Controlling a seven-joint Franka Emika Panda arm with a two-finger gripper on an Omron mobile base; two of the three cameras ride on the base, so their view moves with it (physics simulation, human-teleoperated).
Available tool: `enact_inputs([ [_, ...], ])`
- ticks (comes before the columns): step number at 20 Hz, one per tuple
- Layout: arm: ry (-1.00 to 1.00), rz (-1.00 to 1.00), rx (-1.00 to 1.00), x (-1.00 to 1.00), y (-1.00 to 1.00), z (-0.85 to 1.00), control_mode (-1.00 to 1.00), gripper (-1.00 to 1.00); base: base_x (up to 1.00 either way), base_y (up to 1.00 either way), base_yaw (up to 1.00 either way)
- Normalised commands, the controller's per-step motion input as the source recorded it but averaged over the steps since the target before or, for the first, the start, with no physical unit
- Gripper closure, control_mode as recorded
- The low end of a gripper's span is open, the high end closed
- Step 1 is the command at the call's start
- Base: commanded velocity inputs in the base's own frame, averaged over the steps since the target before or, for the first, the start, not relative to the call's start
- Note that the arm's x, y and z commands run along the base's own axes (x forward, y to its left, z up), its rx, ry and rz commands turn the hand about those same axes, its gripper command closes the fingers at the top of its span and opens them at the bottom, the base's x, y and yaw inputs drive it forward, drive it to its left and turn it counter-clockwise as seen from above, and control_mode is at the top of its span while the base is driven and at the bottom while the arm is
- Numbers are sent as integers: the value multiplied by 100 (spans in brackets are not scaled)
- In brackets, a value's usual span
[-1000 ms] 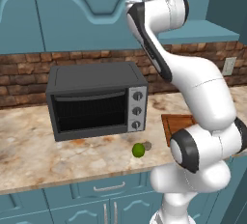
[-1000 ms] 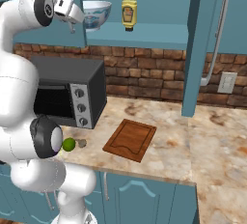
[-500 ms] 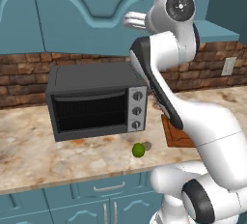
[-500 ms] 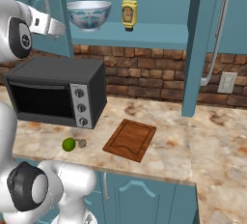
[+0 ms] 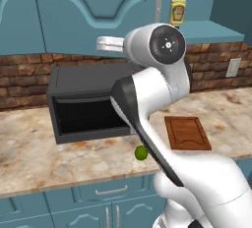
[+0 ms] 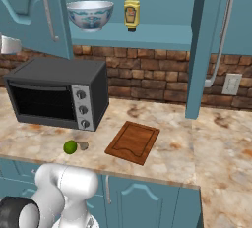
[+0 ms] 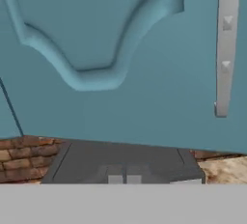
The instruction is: Open the cabinet. Place the bowl and condiment on the counter. Then place the lime and garlic on the cutting board.
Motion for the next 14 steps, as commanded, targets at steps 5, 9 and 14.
enact_inputs([
  [5,1,-4,25,-90,-29,50,-100,-100,0,0,0],
  [9,0,-2,53,-42,-100,30,-100,-100,0,0,0],
  [14,0,0,62,15,-100,6,-100,-100,0,0,0],
])
